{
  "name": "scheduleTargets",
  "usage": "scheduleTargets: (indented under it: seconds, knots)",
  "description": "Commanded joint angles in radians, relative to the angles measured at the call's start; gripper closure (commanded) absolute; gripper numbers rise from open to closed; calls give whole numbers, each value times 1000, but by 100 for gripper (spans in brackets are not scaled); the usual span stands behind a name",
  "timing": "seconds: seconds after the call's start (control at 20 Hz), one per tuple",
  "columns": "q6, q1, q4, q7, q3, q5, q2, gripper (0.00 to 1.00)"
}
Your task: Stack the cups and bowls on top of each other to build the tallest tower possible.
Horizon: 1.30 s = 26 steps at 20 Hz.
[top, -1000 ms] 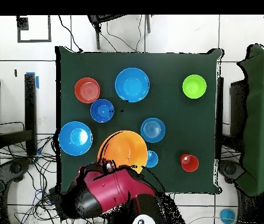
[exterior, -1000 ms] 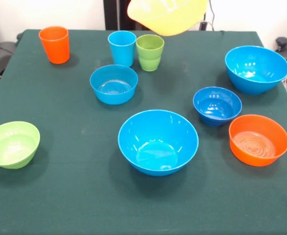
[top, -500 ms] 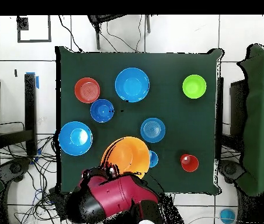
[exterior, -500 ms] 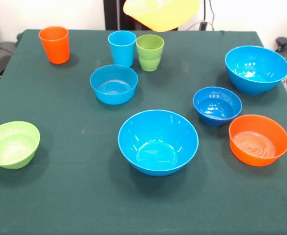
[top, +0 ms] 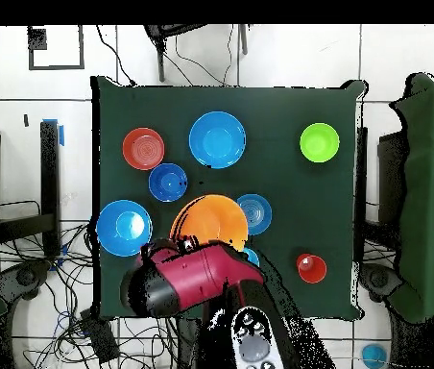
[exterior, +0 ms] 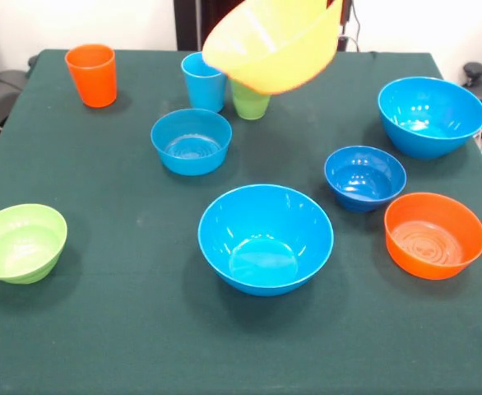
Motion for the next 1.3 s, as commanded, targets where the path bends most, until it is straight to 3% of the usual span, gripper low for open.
scheduleTargets:
  seconds: [0.05, 0.8, 1.3]
  knots:
    - [132, 4, -266, -23, 42, -13, 202, 100]
    - [145, 42, -447, -57, 15, -67, 337, 100]
    - [178, 35, -525, -105, 31, -64, 368, 100]
